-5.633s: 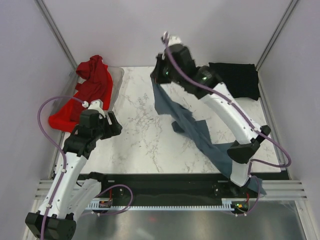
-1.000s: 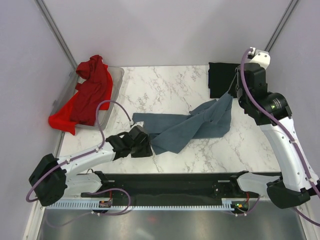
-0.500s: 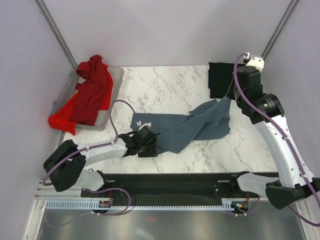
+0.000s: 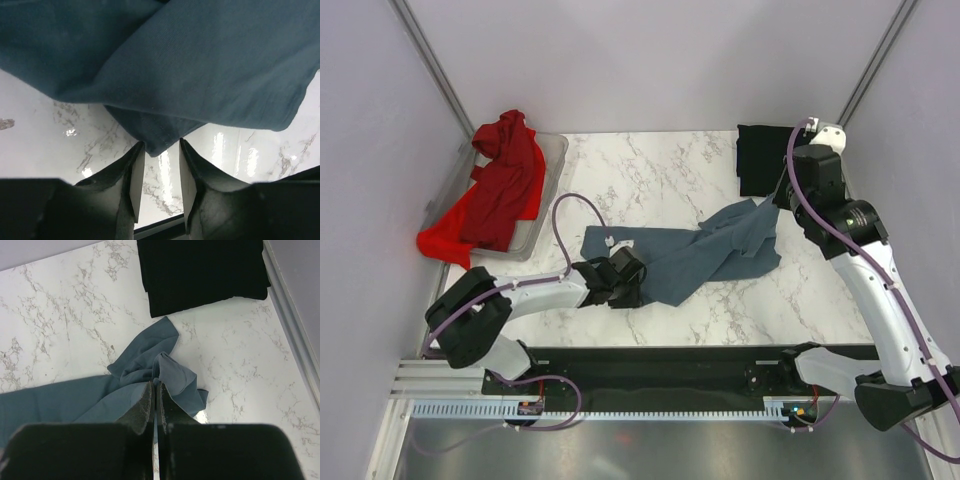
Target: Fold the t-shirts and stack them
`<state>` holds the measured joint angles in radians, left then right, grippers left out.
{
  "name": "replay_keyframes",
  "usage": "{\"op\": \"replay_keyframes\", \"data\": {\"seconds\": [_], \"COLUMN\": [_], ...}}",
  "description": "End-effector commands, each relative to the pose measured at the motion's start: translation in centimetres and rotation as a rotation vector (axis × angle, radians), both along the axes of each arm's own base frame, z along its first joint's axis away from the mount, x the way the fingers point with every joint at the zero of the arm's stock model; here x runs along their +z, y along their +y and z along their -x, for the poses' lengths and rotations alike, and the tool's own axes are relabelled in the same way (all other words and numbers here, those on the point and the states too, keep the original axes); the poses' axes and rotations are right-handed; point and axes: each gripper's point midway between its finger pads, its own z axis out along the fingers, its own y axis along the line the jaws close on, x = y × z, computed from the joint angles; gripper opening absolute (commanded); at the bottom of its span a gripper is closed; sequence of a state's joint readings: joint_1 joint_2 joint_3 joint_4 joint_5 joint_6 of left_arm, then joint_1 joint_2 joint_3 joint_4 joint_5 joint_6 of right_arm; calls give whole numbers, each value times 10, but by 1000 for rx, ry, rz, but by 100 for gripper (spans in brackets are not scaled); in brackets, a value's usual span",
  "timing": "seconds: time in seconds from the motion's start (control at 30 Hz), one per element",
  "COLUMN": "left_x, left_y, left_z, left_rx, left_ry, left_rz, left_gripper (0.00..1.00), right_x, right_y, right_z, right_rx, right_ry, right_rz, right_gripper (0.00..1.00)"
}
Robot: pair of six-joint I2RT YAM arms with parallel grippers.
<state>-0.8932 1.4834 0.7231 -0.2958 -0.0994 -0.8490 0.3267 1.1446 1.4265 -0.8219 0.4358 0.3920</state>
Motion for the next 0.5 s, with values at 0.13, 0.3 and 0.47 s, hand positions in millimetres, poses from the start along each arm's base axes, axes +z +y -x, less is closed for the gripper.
{"op": "replay_keyframes", "data": {"seconds": [0.13,0.3,0.47], "left_x": [-30,-26,25], "left_y": [7,14,24], "left_z": [-2,-4,-5], "left_rx": [40,56,62], "left_ry": [23,4,-67], "left_rz": [-104,-132,-101], "left_gripper": [25,2,2], "right_x": [10,0,-13], "right_y": [-1,-4,-2], "right_z": [4,10,22], "right_rx": [10,10,31], "right_ry": [-57,-40,-20], "right_rz": [-27,-25,-47], "right_gripper": [0,0,0]}}
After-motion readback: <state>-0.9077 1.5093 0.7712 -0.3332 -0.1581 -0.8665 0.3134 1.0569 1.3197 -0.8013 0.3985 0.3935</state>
